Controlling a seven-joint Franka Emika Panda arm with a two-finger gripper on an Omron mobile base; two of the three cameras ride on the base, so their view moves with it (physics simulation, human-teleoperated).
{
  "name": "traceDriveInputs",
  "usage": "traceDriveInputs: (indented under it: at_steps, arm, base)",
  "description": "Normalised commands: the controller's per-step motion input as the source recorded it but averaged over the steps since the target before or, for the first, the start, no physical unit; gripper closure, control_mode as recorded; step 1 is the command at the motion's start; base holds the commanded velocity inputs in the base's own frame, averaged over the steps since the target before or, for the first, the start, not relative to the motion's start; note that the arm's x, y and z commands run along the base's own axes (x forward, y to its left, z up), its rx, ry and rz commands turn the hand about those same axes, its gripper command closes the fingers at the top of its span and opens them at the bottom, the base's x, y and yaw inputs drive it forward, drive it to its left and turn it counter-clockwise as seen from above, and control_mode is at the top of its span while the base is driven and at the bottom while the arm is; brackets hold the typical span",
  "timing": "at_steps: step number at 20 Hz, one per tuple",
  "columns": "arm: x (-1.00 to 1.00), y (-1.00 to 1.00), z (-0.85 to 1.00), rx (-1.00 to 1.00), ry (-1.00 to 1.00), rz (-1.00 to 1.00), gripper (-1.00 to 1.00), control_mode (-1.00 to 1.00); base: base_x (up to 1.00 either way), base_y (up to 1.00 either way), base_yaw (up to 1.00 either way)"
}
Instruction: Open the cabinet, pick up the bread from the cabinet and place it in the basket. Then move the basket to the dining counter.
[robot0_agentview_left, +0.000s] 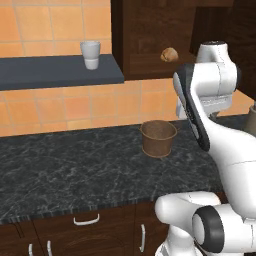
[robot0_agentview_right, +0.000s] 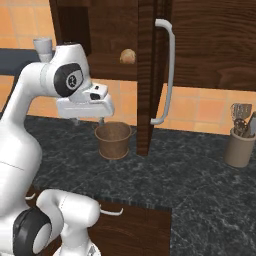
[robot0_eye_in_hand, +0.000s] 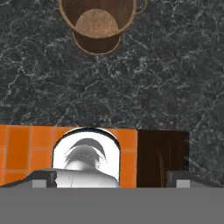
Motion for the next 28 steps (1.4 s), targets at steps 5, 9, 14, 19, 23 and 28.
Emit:
traceDriveInputs:
  at_steps: [5, 9, 14, 19, 23, 28]
  arm:
    - [0.15, 0.06, 0.33, 0.11, -0.24, -0.08, -1.0, -1.0]
    - [0.16, 0.0, 0.57, 0.0, -0.36, 0.0, -1.0, -1.0]
    - [0.15, -0.05, 0.25, -0.03, -0.26, -0.08, -1.0, -1.0]
    - [0.21, 0.0, 0.52, 0.0, -0.41, -0.19, -1.0, -1.0]
    - [0.29, 0.0, 0.38, -0.01, -0.35, -0.26, -1.0, -1.0]
    - [0.46, 0.03, 0.47, -0.01, -0.06, -0.09, -1.0, -1.0]
  base:
    - [0.0, 0.0, 0.0]
    - [0.0, 0.0, 0.0]
    - [0.0, 0.0, 0.0]
    - [0.0, 0.0, 0.0]
    - [0.0, 0.0, 0.0]
    - [0.0, 0.0, 0.0]
